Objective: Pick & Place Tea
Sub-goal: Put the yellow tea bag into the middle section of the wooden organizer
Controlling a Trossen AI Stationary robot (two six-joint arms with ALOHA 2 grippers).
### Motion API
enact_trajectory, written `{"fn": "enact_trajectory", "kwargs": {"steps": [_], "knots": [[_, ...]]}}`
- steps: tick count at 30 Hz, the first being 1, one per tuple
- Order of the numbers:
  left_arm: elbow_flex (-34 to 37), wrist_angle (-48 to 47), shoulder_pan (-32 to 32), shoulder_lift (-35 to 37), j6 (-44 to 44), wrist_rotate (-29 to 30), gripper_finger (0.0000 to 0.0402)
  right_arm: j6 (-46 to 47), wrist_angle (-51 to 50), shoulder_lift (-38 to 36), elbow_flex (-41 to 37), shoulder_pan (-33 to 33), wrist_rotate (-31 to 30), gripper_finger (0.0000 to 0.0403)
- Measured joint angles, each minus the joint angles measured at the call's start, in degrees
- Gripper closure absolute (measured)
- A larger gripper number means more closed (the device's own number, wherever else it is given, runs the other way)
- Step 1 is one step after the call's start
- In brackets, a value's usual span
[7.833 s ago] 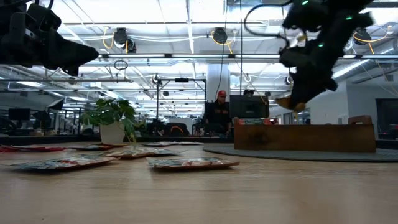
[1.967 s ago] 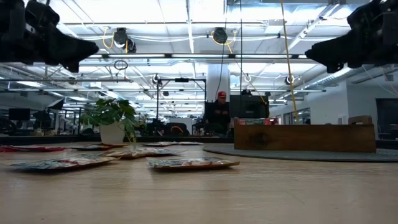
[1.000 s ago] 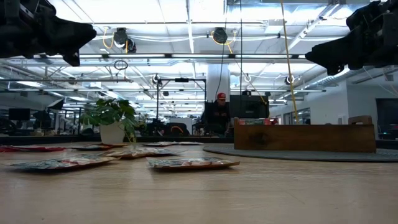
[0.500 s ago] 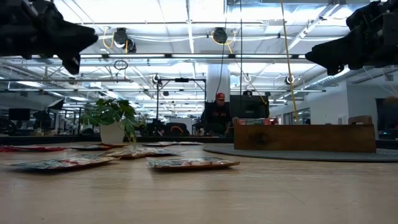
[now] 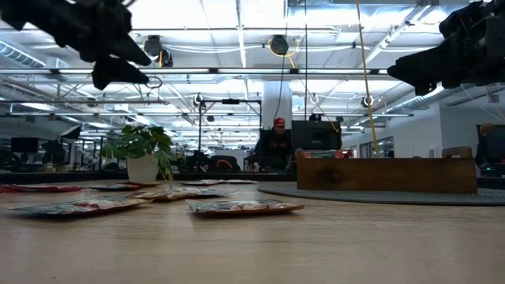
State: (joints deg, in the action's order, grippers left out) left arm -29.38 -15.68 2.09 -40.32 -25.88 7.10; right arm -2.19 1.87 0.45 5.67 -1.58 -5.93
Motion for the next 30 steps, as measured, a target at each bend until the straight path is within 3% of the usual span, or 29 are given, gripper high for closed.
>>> {"fn": "enact_trajectory", "kwargs": {"steps": [6, 18, 22, 26, 30], "knots": [[-6.48, -8.47, -2.15, -11.74, -3.08, -4.51, 0.0129, 0.00, 0.00, 0.00, 0.00, 0.01, -0.01, 0.0252], [-7.66, -16.96, -7.34, -27.47, -10.29, -3.63, 0.0126, 0.00, 0.00, 0.00, 0.00, 0.01, -0.01, 0.0252], [-7.66, -23.80, -9.20, -31.02, -10.76, -3.60, 0.0126, 0.01, 0.00, 0.00, 0.00, 0.02, 0.00, 0.0252], [-7.64, -32.25, -10.13, -33.83, -13.13, -0.89, 0.0126, 0.00, 0.00, 0.00, 0.00, 0.02, -0.01, 0.0252], [-7.64, -33.84, -10.12, -35.60, -15.20, 4.46, 0.0126, 0.01, 0.00, 0.00, 0.00, 0.02, -0.01, 0.0252]]}}
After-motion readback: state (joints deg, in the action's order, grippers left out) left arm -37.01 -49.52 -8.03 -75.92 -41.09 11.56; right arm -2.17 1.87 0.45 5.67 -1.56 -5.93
